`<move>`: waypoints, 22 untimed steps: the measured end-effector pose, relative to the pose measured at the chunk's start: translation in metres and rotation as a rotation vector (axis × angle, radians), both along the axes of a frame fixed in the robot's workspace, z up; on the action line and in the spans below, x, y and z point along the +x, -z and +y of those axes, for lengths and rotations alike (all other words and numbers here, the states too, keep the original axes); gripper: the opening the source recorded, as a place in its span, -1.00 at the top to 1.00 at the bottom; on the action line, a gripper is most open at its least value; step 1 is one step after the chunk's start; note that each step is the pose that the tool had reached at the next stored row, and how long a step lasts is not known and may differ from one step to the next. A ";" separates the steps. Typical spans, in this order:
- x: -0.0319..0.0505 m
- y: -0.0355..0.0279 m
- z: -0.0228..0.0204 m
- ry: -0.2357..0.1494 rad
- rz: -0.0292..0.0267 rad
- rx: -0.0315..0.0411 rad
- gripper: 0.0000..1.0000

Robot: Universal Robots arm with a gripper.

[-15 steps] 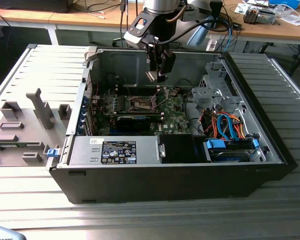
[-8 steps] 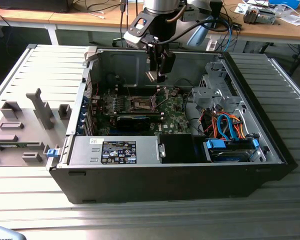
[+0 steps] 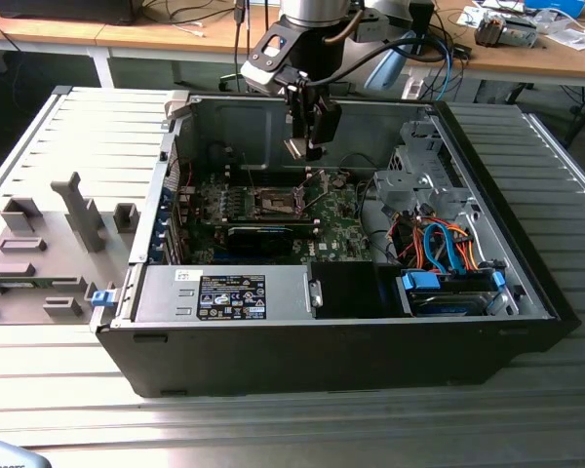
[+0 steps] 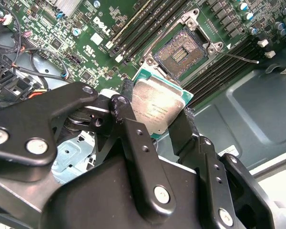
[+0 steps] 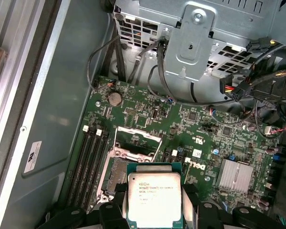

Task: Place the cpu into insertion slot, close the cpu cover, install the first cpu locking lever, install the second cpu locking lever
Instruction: 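Place the cpu into insertion slot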

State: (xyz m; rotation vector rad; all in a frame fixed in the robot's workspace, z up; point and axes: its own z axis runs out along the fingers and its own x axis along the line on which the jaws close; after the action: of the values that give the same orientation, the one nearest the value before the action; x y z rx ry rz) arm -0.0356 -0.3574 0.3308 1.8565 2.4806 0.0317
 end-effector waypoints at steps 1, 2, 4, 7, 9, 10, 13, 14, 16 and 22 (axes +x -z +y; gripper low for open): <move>0.0000 0.0000 0.0000 0.001 0.0000 0.0000 -0.08; 0.0000 0.0000 0.0000 0.002 0.0000 -0.0001 -0.08; 0.0000 0.0000 0.0000 0.004 -0.0001 0.0000 -0.08; 0.0000 0.0000 0.0000 0.006 0.0000 0.0000 -0.08; 0.0000 0.0000 0.0000 0.008 0.0000 0.0000 -0.08; 0.0000 0.0000 0.0000 0.009 0.0000 0.0000 -0.08; 0.0000 0.0000 0.0000 0.013 0.0000 0.0000 -0.08; 0.0000 0.0000 0.0000 0.014 0.0000 0.0000 -0.08; 0.0000 0.0000 0.0000 0.015 0.0000 0.0000 -0.08; 0.0000 0.0000 0.0000 0.021 0.0000 0.0000 -0.08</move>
State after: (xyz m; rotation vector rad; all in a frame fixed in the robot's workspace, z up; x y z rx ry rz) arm -0.0356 -0.3574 0.3308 1.8822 2.4609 0.0310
